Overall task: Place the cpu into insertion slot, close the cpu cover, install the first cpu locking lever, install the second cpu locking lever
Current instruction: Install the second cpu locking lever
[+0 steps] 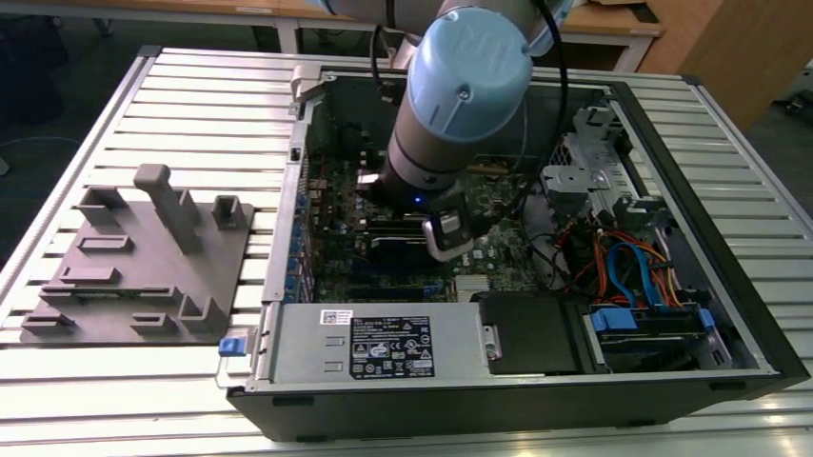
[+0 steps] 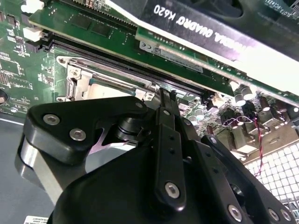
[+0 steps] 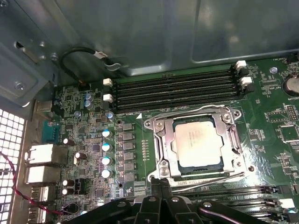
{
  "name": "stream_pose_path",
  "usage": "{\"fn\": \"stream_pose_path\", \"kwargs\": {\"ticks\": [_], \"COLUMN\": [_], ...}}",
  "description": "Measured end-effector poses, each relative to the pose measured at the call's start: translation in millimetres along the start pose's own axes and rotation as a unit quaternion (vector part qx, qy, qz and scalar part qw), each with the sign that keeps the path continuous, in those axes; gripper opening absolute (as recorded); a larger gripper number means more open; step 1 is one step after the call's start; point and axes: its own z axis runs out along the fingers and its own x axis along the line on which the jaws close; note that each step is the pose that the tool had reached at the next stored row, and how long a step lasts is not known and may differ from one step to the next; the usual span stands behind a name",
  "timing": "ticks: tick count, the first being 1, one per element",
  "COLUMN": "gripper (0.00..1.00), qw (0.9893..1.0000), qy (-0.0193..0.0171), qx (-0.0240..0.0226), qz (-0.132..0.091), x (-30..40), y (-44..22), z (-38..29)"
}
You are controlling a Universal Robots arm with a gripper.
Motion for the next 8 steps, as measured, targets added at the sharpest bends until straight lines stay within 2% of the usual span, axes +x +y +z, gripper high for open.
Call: {"fn": "stream_pose_path", "kwargs": {"ticks": [8], "gripper": [0.10], "qw": [1.0000], "qy": [0.0004], "qx": [-0.0035], "qz": [0.000], "x": [-0.2], "y": [-3.3], "z": [1.6]}}
